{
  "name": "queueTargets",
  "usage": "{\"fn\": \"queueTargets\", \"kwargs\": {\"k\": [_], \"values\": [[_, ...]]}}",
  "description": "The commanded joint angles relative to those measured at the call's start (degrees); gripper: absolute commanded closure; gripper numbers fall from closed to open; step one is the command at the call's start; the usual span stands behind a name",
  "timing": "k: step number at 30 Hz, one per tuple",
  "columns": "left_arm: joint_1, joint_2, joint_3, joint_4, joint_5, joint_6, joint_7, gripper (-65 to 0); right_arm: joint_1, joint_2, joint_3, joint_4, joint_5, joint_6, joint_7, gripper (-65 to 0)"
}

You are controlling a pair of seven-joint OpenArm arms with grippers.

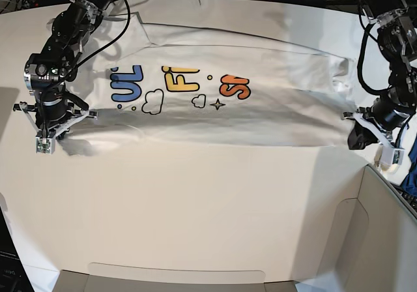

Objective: Layout the t-shirt on the table in an organized manner, then fold the t-shirt properly
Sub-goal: 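Move the left gripper to the opposite sleeve end and grasp it, then hold both shirt ends and fold the printed half over lengthwise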

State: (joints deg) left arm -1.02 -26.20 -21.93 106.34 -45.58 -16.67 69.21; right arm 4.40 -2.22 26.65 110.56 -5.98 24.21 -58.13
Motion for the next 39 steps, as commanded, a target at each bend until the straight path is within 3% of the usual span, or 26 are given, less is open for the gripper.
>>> {"fn": "queueTargets", "kwargs": {"k": [1,11,16,19,23,39], "values": [[-0.1,-1.0,-0.4,1.5,-0.2,-0.1,-1.2,0.0,0.8,0.2,0.7,0.4,0.0,-0.5,1.5,0.0],[7.2,-2.5,-0.5,4.3,-0.1,-0.1,-1.4,0.0,-4.4,0.6,1.2,0.6,0.4,-0.2,1.8,0.0],[10.0,-3.5,-0.6,4.3,-0.3,-0.1,-1.8,0.0,-9.4,3.5,1.3,0.6,7.4,-0.3,1.8,0.0],[11.9,-3.8,-0.6,4.3,-0.1,-0.1,-4.4,0.0,-12.2,4.1,1.3,0.6,8.5,-0.4,1.8,0.0],[14.2,-5.2,0.0,4.3,-0.1,-0.1,-5.6,0.0,-15.5,3.8,1.3,0.7,8.7,-0.4,1.8,0.0],[15.6,-5.2,0.2,4.2,0.0,-0.1,-5.3,0.0,-22.4,2.3,1.1,5.5,8.8,-0.4,1.5,0.0]]}}
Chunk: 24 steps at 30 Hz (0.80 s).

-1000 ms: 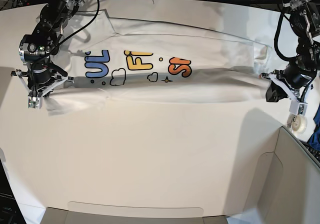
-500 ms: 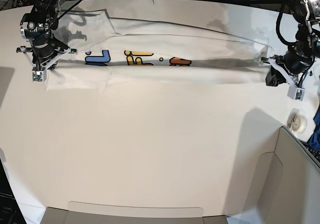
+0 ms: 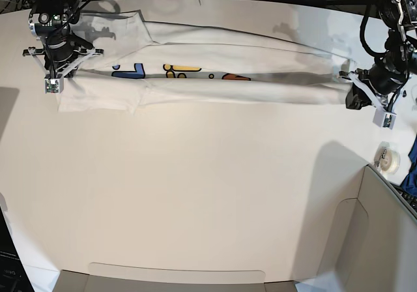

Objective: Layout the t-shirt on the table in an organized manner, then fold the t-shirt properly
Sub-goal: 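Hold both shirt ends and fold the printed half over lengthwise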

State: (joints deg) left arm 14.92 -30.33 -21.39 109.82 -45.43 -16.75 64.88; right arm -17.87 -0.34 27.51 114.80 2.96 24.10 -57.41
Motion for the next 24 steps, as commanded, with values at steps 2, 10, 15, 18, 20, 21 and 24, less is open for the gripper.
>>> {"fn": "queueTargets", "kwargs": {"k": [2,10,15,18,20,21,24], "values": [[-0.4,-1.1,-0.4,0.7,-0.2,0.2,-0.9,0.0,-0.5,-0.3,0.1,1.3,-0.1,-0.3,0.7,0.0],[0.2,-0.9,3.2,0.6,2.2,0.3,-0.9,0.0,-0.3,-2.3,-0.1,2.5,-0.1,-0.3,0.7,0.0],[0.2,-0.7,7.3,0.6,8.4,0.3,-1.5,0.0,2.1,-2.3,-0.1,3.0,1.0,-0.1,-1.7,0.0],[0.0,1.2,7.1,0.6,9.1,0.3,-1.6,0.0,4.3,-1.7,0.2,3.0,7.0,-0.2,-6.2,0.0],[-0.1,1.5,7.0,0.7,9.3,0.3,-1.6,0.0,6.0,-0.1,0.1,3.0,10.4,-0.4,-10.0,0.0],[-0.2,1.6,7.0,0.7,9.3,0.3,-1.6,0.0,6.6,0.4,0.1,3.0,12.2,-0.4,-11.2,0.0],[-0.3,1.6,6.8,0.8,9.0,0.3,-1.6,0.0,6.7,1.9,0.3,3.0,16.4,-0.5,-12.0,0.0]]}}
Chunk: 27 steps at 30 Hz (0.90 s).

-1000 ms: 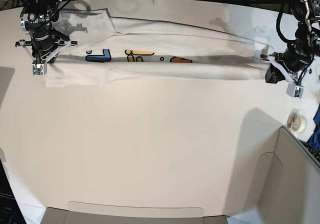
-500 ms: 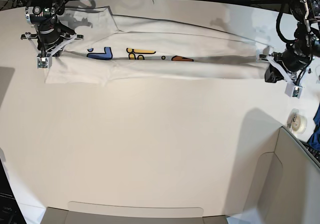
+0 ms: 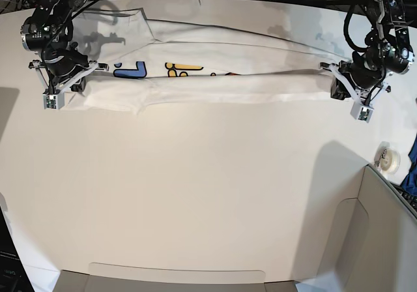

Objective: Layout the t-shirt on the table in an organized manner, then fold the t-shirt properly
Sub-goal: 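Hold both shirt ends and fold the printed half over lengthwise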

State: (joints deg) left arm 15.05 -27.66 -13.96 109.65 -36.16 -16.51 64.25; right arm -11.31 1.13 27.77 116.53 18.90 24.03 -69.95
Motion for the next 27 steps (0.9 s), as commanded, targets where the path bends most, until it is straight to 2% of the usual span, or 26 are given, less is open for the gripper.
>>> {"fn": "queueTargets", "kwargs": {"k": [1,4,7,14,27], "values": [[-0.5,-1.1,-0.6,1.1,-0.3,0.0,-1.0,0.0,-0.1,1.2,0.1,1.2,1.1,-0.7,0.5,0.0],[-1.6,-1.1,-2.3,1.8,-0.4,0.0,-1.0,0.0,-0.8,2.6,0.1,1.2,3.1,-3.4,0.5,0.0],[-1.6,-1.0,-5.8,4.3,-0.5,0.0,-1.0,0.0,-2.0,5.1,0.1,1.3,8.9,-5.7,0.5,0.0],[-1.5,-1.0,-7.6,6.1,-0.5,-0.1,-0.6,0.0,-4.7,10.4,0.1,1.3,26.0,-16.9,0.6,0.0],[-1.6,-1.0,-7.4,2.8,-0.2,-0.1,-0.4,0.0,-11.4,10.2,0.1,1.5,31.3,-17.7,0.7,0.0]]}}
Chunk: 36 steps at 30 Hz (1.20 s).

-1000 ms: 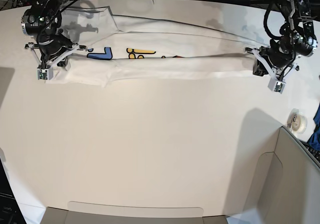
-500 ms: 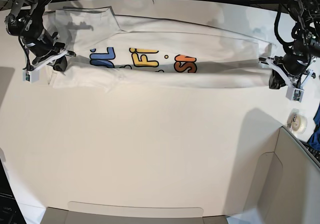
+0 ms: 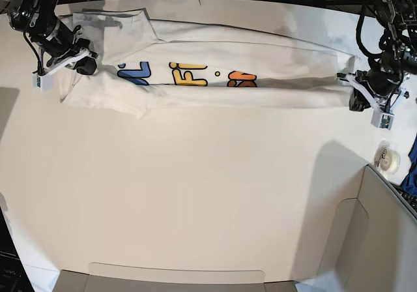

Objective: Layout the t-shirt on the table in an organized manner, then fold the t-shirt properly
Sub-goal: 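Hold both shirt ends and fold the printed half over lengthwise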

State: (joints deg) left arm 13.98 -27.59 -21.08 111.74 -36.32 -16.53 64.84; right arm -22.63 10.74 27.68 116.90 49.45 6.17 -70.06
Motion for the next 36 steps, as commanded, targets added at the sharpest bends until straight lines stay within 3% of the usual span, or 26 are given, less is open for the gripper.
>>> {"fn": "queueTargets", "kwargs": {"k": [1,7,11,16,31,36], "values": [[-0.5,-1.0,-0.2,0.4,0.0,0.0,-1.0,0.0,-0.6,0.5,0.2,1.1,0.8,0.1,0.8,0.0],[-0.3,-1.0,-0.2,-0.8,0.1,0.0,-1.3,0.0,-4.7,1.0,0.4,1.1,4.6,0.1,0.8,0.0],[-0.7,-1.1,-0.2,-2.4,0.1,0.0,-1.5,0.0,-6.3,1.1,4.1,1.1,5.5,0.1,0.7,0.0],[-0.8,-1.1,-0.2,-2.9,0.1,0.0,-1.6,0.0,-6.3,3.6,8.1,1.1,5.7,0.1,0.7,0.0],[1.9,-1.1,0.1,-3.0,0.1,0.1,-1.5,-0.2,-7.7,3.6,8.1,1.0,6.8,0.1,0.5,0.0],[2.2,-1.2,2.9,-3.0,0.1,0.1,-1.5,-7.2,-7.4,3.7,8.1,0.9,5.8,0.1,0.5,-0.2]]}}
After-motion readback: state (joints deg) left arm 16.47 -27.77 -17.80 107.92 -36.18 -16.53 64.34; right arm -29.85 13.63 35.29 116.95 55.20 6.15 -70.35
